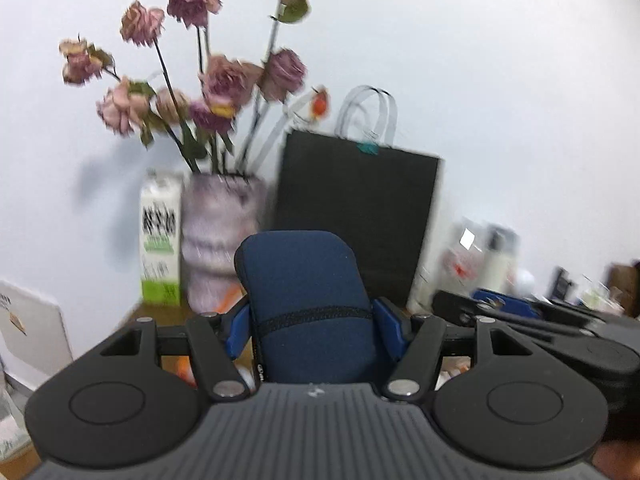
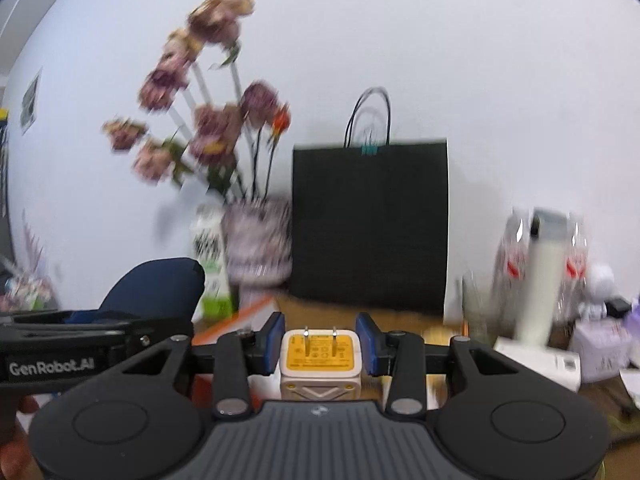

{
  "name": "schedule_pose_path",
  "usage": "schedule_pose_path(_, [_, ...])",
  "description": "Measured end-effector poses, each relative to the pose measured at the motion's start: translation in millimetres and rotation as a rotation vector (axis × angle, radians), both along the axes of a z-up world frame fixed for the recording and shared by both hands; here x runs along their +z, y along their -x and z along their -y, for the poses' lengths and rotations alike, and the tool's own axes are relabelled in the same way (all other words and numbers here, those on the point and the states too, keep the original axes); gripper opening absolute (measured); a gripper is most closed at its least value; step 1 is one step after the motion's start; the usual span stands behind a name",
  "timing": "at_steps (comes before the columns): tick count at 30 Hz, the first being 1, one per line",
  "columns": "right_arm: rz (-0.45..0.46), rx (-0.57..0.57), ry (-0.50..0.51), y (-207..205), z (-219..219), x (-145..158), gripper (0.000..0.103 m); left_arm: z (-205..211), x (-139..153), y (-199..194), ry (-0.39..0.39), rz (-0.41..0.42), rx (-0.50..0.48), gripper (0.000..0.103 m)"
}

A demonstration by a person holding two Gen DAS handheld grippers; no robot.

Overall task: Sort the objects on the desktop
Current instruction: 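Lift both items over the cardboard box and open both tools to release them, then grasp the red rose with the left tool while the right tool grasps the iridescent bag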

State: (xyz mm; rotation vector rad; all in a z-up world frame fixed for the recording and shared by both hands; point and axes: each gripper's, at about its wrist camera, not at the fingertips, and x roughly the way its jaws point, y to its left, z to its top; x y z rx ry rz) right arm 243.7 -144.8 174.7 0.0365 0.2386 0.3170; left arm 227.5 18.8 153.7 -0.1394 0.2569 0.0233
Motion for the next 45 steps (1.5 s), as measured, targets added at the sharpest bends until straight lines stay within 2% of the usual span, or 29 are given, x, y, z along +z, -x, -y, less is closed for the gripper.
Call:
schedule_pose_path(1, [0.004,-0.012,-0.007,-12.9,-3.4,2.9,0.038,-1.3,-0.2,-18.6,-0.016,-0.010,0.019,0.068])
schedule_pose_path(3, [-0.061,-0.022,0.003,-48.9,-12.2,-0.7,0.042,-1.3,-10.6,-58.9,-0.078,-0.104,0.035,0.074])
schedule_pose_path(4, [-0.116,-0.053,0.026,-66.9,-18.3,-6.6,0.054,-1.6,-19.5,-76.9,-0.104,-0.159,0.054,0.082])
schedule_pose_path(5, [-0.177,-0.101,0.057,-85.8,-14.7,-14.2,0.061,-1.5,-28.9,-92.2,-0.125,-0.205,0.068,0.089])
schedule_pose_path(6, [-0.221,-0.128,0.072,-99.9,-11.5,-22.0,0.070,-2.5,-35.3,-99.4,-0.130,-0.221,0.066,0.092])
schedule_pose_path(7, [-0.241,-0.126,0.061,-107.8,-6.9,-28.8,0.069,-4.1,-40.6,-102.8,-0.132,-0.221,0.055,0.100])
schedule_pose_path(8, [-0.254,-0.115,0.044,-112.3,-2.2,-33.5,0.070,-5.8,-45.2,-104.2,-0.139,-0.213,0.056,0.103])
schedule_pose_path(11, [-0.262,-0.108,0.030,-117.6,8.4,-46.1,0.087,-10.8,-57.7,-104.6,-0.150,-0.218,0.073,0.103])
schedule_pose_path(17, [-0.290,-0.053,0.072,-108.4,3.9,-65.4,0.088,-15.5,-70.9,-93.9,-0.150,-0.246,0.074,0.103])
schedule_pose_path(25, [-0.281,-0.056,0.094,-81.5,3.3,-60.0,0.099,-22.4,-62.9,-64.6,-0.139,-0.244,0.084,0.103])
schedule_pose_path(35, [-0.282,-0.074,0.078,-38.5,23.1,-55.4,0.103,-38.4,-62.6,-24.1,-0.123,-0.254,0.105,0.103])
schedule_pose_path(39, [-0.299,-0.085,0.074,-23.9,31.7,-63.8,0.103,-45.8,-74.5,-12.7,-0.077,-0.274,0.124,0.103])
schedule_pose_path(45, [-0.343,-0.111,0.060,-9.0,43.0,-88.2,0.103,-59.6,-107.8,0.3,0.089,-0.325,0.167,0.103])
